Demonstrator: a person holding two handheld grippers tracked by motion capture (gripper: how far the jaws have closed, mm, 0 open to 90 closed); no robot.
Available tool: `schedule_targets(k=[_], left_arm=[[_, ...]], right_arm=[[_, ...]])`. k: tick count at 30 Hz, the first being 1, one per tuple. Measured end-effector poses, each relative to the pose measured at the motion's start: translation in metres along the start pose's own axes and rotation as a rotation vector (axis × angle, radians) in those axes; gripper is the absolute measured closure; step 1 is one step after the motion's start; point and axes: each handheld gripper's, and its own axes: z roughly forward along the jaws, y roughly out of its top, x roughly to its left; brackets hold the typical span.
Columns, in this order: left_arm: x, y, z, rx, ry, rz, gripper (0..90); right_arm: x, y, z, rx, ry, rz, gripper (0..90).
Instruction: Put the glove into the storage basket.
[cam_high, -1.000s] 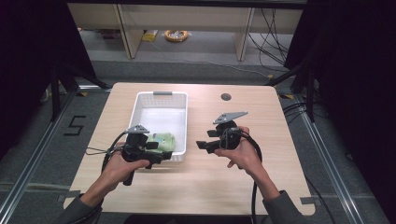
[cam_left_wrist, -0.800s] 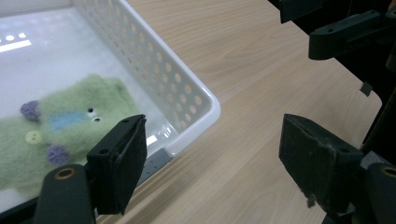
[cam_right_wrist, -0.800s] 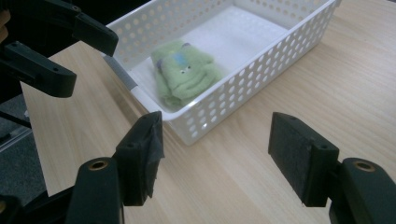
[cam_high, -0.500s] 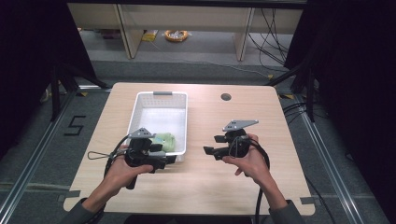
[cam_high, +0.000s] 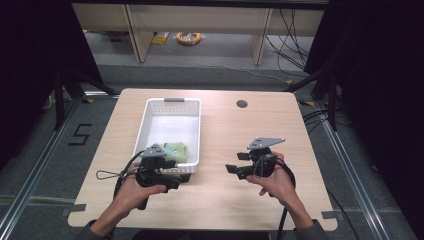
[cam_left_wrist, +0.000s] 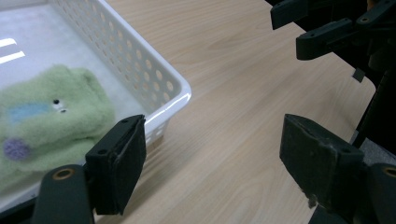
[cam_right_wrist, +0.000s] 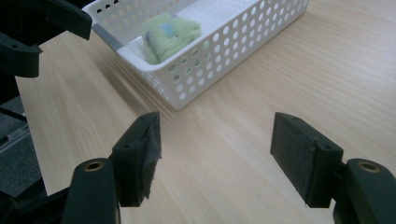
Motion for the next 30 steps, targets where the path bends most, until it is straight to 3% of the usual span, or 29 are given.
schedule_targets(k=[2, 3, 5, 15, 16, 18, 22, 24, 27, 28, 29, 30], left_arm=[[-0.002, -0.003, 0.000, 0.000, -0.004, -0.001, 22.5], [-0.003, -0.005, 0.000, -0.004, -0.009, 0.003, 22.4], [-0.004, -0.009, 0.000, -0.001, -0.012, 0.008, 22.5], [-0.010, -0.024, 0.004, 0.012, -0.019, 0.032, 22.4], [-0.010, -0.025, 0.004, 0.016, -0.014, 0.038, 22.3], [-0.010, -0.029, 0.006, 0.021, -0.018, 0.034, 22.3], [-0.012, -0.035, 0.010, 0.021, -0.008, 0.036, 22.3], [-0.013, -0.038, 0.012, 0.021, -0.005, 0.033, 22.3], [-0.014, -0.044, 0.014, 0.025, 0.001, 0.050, 22.3], [-0.014, -0.046, 0.015, 0.025, -0.004, 0.050, 22.4], [-0.013, -0.048, 0.015, 0.046, -0.002, 0.072, 22.4], [-0.014, -0.051, 0.017, 0.031, 0.001, 0.046, 22.3]], right_arm=[[-0.001, -0.003, -0.001, 0.007, -0.009, -0.005, 33.5], [0.001, -0.005, -0.001, 0.017, -0.003, 0.019, 33.2], [-0.002, -0.009, 0.000, 0.008, 0.002, -0.002, 32.8], [0.002, -0.031, -0.003, 0.019, -0.008, 0.040, 31.2], [0.000, -0.032, -0.003, 0.010, -0.014, 0.015, 31.0], [0.004, -0.035, -0.003, 0.010, -0.002, 0.043, 30.7], [0.004, -0.040, -0.005, 0.014, -0.012, 0.020, 30.4], [0.006, -0.043, -0.004, 0.019, 0.011, 0.038, 30.2], [0.007, -0.049, -0.003, 0.017, 0.007, 0.028, 30.0], [0.010, -0.050, -0.005, 0.036, -0.001, 0.067, 29.9], [0.008, -0.051, -0.005, 0.028, -0.007, 0.027, 29.8], [0.009, -0.054, -0.004, 0.015, -0.008, 0.046, 29.8]])
